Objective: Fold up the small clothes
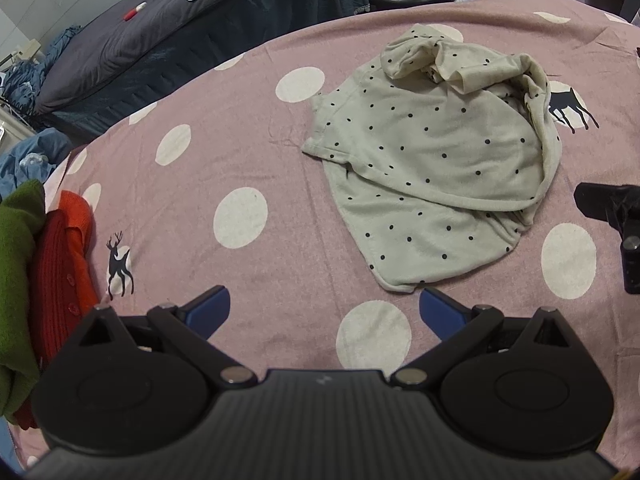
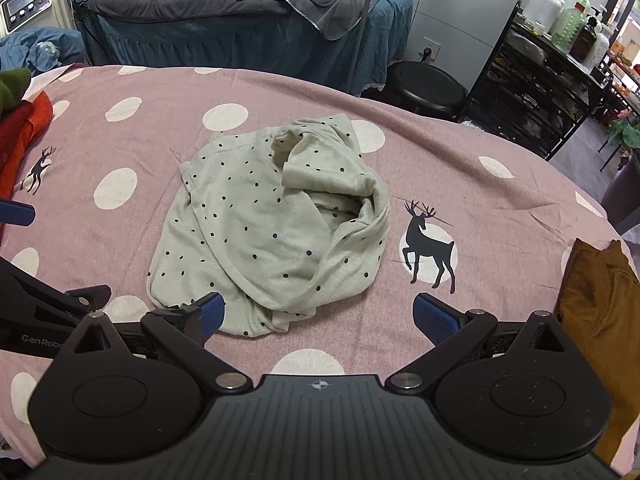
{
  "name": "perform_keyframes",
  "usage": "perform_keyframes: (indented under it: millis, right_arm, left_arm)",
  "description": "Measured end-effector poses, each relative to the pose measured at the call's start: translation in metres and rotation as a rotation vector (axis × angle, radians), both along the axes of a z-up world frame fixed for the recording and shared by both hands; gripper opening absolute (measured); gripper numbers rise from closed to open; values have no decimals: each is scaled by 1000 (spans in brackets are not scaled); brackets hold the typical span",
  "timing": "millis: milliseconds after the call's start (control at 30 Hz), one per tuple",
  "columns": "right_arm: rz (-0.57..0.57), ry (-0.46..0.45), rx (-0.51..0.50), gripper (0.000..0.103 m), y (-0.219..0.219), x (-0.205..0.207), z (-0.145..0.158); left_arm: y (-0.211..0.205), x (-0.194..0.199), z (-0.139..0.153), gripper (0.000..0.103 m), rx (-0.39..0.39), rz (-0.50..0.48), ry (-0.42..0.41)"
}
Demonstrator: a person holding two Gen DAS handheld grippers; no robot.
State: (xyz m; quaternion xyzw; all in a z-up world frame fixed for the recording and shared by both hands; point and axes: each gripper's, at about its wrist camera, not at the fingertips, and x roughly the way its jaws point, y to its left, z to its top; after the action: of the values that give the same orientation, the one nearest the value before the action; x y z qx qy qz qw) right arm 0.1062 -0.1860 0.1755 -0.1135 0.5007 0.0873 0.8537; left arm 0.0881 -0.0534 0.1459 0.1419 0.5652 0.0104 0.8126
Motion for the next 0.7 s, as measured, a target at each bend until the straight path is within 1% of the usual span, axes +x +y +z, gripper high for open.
perform_keyframes:
  millis: [200, 333, 400, 567, 700]
  right_arm:
    - [-5, -54, 33, 103, -6, -5, 3]
    - [20, -139, 63, 103, -8, -9, 8]
    - [38, -159, 71, 103, -8, -7, 8]
    - [80, -173, 79, 103, -2, 10, 2]
    - [114, -197, 91, 103, 8, 33, -4]
  left_arm:
    - [4, 0, -1, 103, -9, 39, -25]
    - [16, 2, 0, 103, -56, 90, -54]
    - [21, 3, 0, 103, -79, 108, -61]
    - [31, 6, -3, 103, -82, 127, -74]
    - [39, 8, -10, 103, -76, 149, -51]
